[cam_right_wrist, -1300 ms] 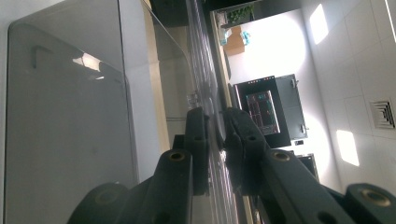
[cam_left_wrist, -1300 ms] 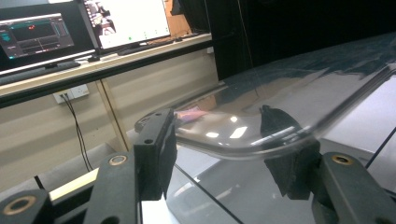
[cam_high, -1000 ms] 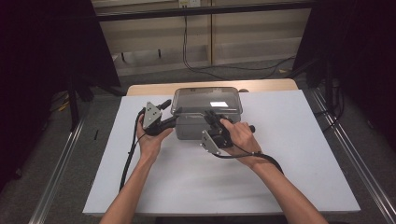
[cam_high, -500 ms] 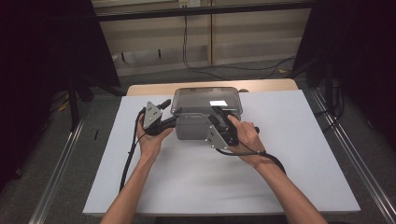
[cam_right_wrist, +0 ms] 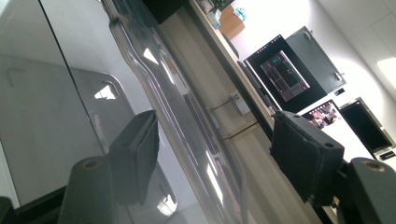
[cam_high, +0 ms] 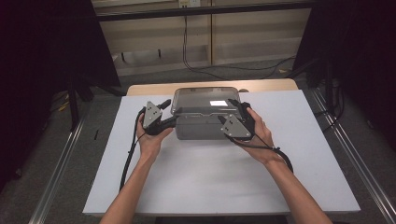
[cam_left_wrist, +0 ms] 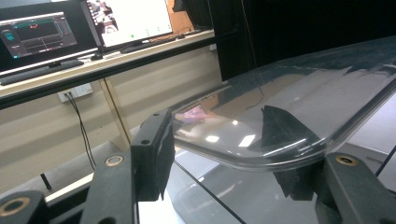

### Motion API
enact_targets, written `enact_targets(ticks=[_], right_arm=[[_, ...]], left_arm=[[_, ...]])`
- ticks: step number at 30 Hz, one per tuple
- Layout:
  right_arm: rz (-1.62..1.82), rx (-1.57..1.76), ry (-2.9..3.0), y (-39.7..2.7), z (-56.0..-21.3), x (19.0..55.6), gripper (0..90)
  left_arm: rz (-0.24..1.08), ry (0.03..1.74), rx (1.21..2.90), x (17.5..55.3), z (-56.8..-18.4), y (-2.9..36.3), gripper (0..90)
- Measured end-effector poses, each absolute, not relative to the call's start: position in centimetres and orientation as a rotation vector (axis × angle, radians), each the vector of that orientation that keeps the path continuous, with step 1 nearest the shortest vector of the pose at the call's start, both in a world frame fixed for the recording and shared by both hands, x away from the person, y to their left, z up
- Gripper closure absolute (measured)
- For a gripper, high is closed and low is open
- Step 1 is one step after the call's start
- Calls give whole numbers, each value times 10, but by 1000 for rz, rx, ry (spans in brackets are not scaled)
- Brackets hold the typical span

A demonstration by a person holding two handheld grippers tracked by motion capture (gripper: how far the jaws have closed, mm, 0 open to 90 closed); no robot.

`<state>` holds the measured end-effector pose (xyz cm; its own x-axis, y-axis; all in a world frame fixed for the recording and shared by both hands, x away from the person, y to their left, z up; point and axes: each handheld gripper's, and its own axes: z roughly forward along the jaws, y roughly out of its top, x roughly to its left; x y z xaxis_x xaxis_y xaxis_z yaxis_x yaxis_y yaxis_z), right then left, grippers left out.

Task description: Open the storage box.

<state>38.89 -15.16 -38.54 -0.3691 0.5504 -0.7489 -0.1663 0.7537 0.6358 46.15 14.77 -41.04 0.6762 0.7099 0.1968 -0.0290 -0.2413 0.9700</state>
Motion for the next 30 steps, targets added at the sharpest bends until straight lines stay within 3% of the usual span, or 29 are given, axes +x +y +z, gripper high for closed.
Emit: enact_targets(ticks=[16,19,27,30], right_arm=[[1002,562,1900,-191,-392,401,252],[1065,645,1904,-199,-392,405,281],[1118,666,1899,-210,-395,415,259],[1141,668,1889,-213,-396,419,323]], left_arm=[[753,569,1681,462,-407,147,451],[750,565,1687,463,-406,147,452],[749,577,1681,463,-403,147,457],[746,570,1686,464,-403,147,458]])
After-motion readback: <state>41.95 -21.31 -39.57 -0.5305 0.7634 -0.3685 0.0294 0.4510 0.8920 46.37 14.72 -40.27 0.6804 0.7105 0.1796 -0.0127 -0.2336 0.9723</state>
